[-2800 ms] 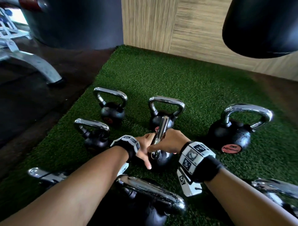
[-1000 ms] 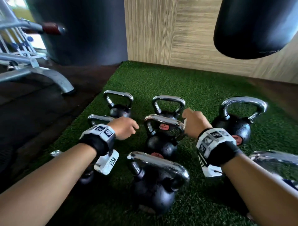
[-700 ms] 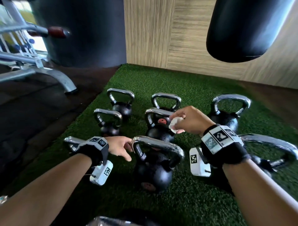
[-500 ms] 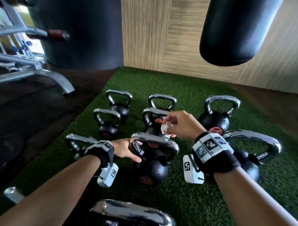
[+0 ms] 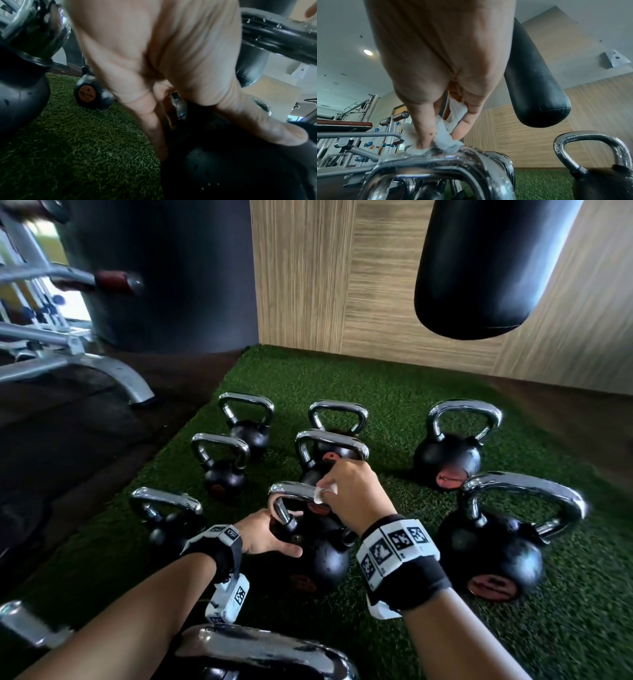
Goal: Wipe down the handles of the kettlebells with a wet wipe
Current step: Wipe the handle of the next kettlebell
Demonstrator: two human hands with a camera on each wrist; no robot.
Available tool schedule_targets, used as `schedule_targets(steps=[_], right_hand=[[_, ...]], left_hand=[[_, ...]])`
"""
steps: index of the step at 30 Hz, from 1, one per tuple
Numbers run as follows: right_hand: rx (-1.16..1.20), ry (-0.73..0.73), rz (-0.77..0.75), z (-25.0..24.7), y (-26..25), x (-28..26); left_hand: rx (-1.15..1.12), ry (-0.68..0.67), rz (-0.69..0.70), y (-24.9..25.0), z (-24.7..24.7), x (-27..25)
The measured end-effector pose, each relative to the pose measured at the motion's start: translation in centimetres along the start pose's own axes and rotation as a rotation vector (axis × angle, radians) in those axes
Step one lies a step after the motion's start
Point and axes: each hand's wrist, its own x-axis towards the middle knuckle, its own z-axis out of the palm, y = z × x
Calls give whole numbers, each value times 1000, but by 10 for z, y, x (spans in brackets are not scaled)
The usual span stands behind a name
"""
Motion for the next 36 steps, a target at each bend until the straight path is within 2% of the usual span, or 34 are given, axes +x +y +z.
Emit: schedule_targets(steps=[5, 9, 12, 18, 23, 28, 30, 32, 36], right_hand=[[-82, 24, -59, 18, -8, -8], [-136, 56, -24, 23, 1, -19], [-85, 119, 48, 20, 12, -27], [-6, 201, -7, 20, 11, -27], [186, 405, 186, 23, 42, -48], [276, 494, 181, 27, 53, -52], [345, 538, 260, 34, 61, -55], [478, 529, 379, 43, 74, -60], [742, 392, 531, 54, 97, -65]], left_hand=[[-52, -12, 25, -8, 4, 3], [-50, -3, 17, -10, 5, 4], [-49, 1, 25, -11, 6, 3], [-68, 24, 37, -14, 7, 4], [-64, 28, 54, -17, 8, 6], [-77, 21, 60, -18, 8, 7], [-74, 21, 48, -18, 8, 6], [-83, 18, 28, -18, 8, 4], [-87, 8, -9, -15, 7, 4]])
